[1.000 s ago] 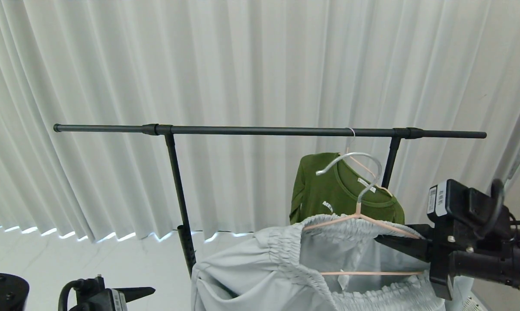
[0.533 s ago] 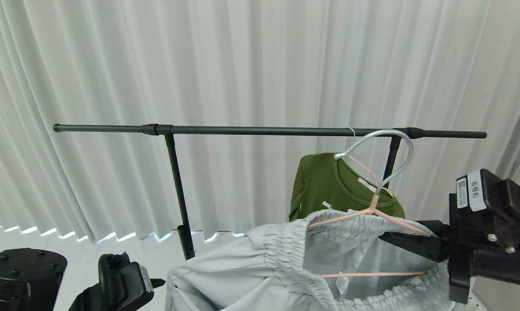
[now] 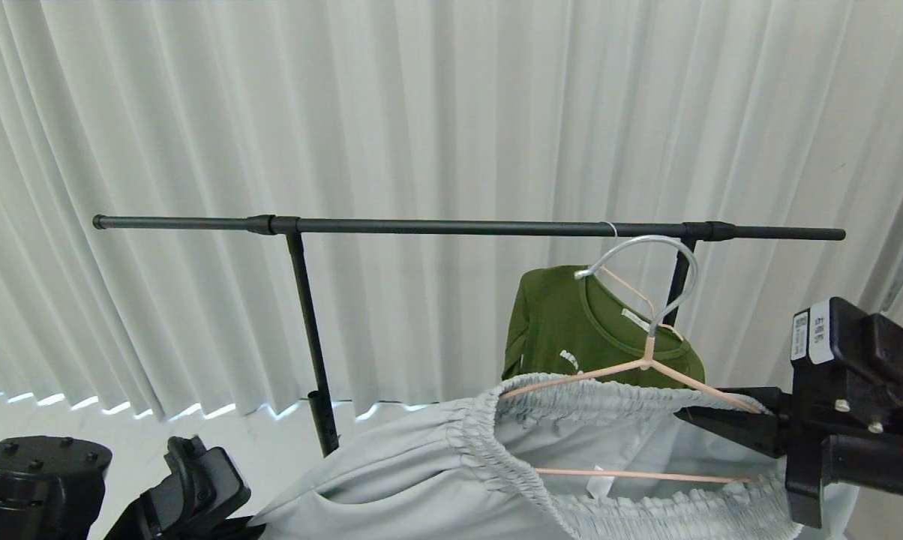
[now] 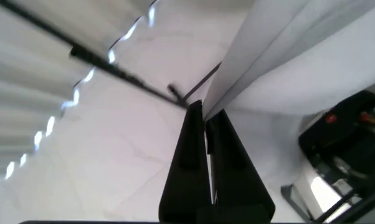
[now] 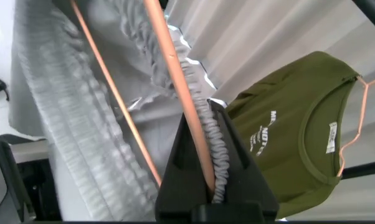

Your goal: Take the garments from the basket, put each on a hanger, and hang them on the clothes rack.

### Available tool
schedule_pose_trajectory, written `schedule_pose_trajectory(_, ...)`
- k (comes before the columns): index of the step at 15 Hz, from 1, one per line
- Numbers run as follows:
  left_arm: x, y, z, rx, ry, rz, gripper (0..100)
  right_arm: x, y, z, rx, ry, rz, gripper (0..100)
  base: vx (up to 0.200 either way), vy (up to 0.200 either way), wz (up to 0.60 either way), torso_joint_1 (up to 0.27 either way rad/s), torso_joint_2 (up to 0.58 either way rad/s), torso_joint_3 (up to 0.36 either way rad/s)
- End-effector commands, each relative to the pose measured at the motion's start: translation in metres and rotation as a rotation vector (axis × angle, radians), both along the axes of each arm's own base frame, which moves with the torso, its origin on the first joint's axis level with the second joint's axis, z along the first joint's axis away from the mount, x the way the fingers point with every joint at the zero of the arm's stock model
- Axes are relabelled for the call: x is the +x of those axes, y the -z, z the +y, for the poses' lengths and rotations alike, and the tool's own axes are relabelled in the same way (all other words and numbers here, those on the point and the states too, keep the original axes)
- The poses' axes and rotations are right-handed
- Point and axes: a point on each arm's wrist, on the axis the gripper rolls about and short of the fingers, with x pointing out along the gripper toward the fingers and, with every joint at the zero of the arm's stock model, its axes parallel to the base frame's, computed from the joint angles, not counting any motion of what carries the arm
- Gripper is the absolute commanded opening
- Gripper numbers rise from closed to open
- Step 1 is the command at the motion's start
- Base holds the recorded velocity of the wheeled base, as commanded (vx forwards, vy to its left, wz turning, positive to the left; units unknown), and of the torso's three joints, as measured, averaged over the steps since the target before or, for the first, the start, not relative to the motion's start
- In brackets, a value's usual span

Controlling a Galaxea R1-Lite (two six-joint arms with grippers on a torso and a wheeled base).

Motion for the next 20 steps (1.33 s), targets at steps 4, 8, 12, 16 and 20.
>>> schedule_pose_trajectory(4,-0.002,0.000,0.001,0.000,-0.004,-0.009,100,0.000,-0.001,-0.001,0.009,0.021,0.006,0,0.000,0.000,0.00,0.000,0.00,0.000)
schedule_pose_trajectory(8,-0.007,-0.005,0.002,-0.018,-0.010,-0.044,100,0.002,0.001,-0.001,0.010,0.100,0.054,0,0.000,0.000,0.00,0.000,0.00,0.000)
schedule_pose_trajectory(12,-0.018,-0.016,0.006,-0.047,-0.008,-0.140,100,0.003,0.005,-0.006,-0.031,0.334,0.231,0,0.000,0.000,0.00,0.000,0.00,0.000)
schedule_pose_trajectory(16,-0.032,-0.024,0.012,-0.073,-0.036,-0.231,100,0.008,0.018,-0.006,-0.081,0.528,0.306,0,0.000,0.000,0.00,0.000,0.00,0.000)
schedule_pose_trajectory(20,-0.033,-0.024,0.028,-0.062,-0.191,-0.256,100,0.011,0.026,-0.007,-0.116,0.632,0.337,0,0.000,0.000,0.00,0.000,0.00,0.000)
